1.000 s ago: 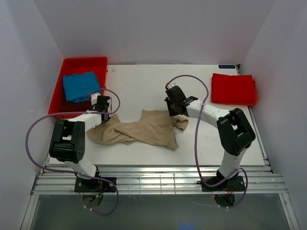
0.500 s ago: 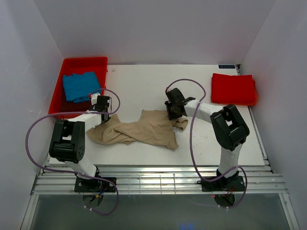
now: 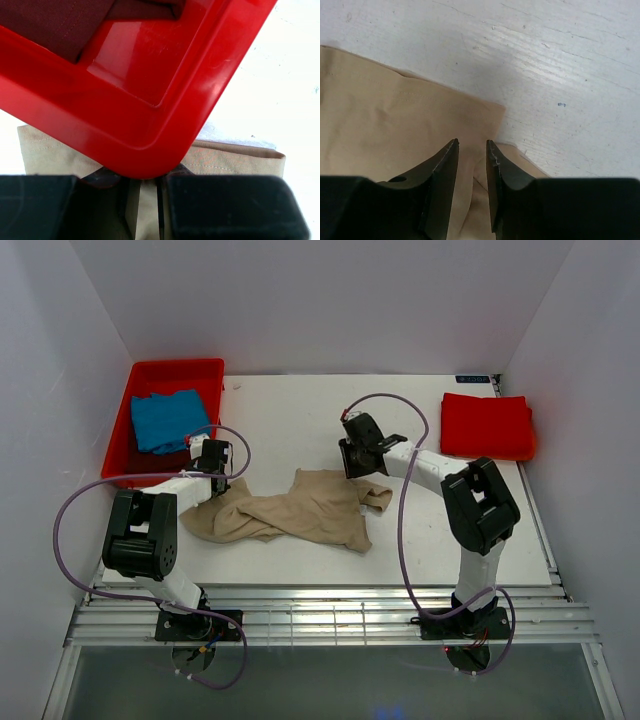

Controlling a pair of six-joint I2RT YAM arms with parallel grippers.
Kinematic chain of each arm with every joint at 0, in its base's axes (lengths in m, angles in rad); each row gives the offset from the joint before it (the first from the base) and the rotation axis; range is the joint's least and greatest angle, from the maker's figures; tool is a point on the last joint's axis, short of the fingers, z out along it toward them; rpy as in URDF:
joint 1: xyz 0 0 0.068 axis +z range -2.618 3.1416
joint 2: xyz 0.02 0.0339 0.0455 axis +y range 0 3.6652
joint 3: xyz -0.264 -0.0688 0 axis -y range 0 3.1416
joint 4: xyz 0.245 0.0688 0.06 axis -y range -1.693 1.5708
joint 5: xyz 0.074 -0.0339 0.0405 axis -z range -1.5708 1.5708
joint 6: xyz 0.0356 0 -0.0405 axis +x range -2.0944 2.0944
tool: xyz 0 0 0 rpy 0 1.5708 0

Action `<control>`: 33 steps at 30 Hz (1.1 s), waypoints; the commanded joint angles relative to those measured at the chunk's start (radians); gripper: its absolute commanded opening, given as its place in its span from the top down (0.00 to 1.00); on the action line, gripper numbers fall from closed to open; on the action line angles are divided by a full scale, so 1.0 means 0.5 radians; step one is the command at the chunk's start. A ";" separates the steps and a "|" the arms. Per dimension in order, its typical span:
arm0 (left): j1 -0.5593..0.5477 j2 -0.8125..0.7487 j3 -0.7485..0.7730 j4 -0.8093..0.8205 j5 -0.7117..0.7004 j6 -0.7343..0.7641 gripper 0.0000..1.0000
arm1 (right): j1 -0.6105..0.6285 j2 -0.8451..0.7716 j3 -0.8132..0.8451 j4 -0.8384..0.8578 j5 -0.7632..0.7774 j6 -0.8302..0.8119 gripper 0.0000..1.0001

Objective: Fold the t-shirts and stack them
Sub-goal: Flatten the tshirt out

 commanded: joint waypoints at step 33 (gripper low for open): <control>0.006 -0.080 0.003 0.007 0.053 0.020 0.75 | -0.098 0.404 0.215 0.052 -0.158 -0.104 0.75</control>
